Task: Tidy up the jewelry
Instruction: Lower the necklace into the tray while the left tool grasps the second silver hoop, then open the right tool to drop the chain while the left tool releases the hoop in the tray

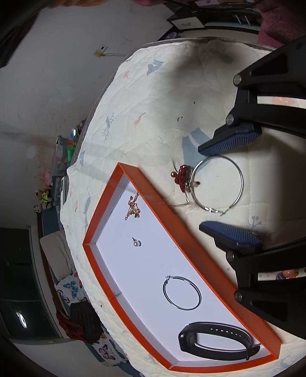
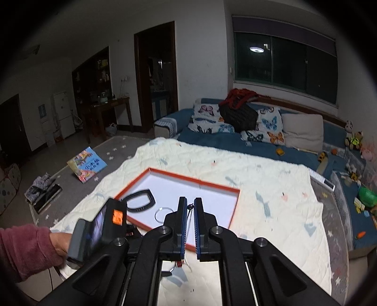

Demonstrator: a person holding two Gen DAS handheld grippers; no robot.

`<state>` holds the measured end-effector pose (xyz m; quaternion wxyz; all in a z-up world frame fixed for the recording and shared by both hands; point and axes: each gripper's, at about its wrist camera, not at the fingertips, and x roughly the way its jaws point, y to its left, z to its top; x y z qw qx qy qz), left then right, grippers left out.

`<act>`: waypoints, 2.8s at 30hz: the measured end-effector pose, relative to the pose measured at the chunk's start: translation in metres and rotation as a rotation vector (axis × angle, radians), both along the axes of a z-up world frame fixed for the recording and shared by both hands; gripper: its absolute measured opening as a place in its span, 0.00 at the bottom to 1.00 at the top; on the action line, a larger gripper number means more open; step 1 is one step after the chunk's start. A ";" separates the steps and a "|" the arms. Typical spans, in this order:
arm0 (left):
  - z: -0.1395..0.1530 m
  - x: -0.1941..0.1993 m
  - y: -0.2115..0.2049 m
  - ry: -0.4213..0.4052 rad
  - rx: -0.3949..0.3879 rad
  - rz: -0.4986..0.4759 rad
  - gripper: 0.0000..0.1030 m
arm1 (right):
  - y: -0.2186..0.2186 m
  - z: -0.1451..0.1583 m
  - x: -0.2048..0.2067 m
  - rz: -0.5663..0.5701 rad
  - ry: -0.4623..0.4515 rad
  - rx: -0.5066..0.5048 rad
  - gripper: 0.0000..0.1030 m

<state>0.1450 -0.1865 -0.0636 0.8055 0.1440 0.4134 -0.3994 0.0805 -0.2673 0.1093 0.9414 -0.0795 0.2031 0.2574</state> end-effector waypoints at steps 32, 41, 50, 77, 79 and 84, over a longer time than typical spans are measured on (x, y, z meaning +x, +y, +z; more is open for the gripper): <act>0.068 0.031 0.054 -0.092 -0.079 0.179 0.52 | 0.008 0.061 0.039 -0.065 -0.146 -0.032 0.07; 0.046 0.073 0.059 -0.052 -0.035 0.245 0.52 | 0.008 0.041 0.072 -0.094 -0.089 -0.050 0.07; 0.022 0.095 0.059 -0.004 0.004 0.278 0.52 | 0.009 0.010 0.100 -0.088 0.007 -0.078 0.07; 0.005 0.106 0.058 0.050 0.011 0.304 0.54 | 0.030 -0.102 0.151 -0.075 0.338 -0.155 0.08; 0.006 0.106 0.057 0.053 0.008 0.305 0.55 | 0.031 -0.105 0.152 -0.075 0.348 -0.158 0.08; 0.006 0.105 0.057 0.047 0.010 0.302 0.55 | 0.034 -0.109 0.152 -0.072 0.358 -0.172 0.08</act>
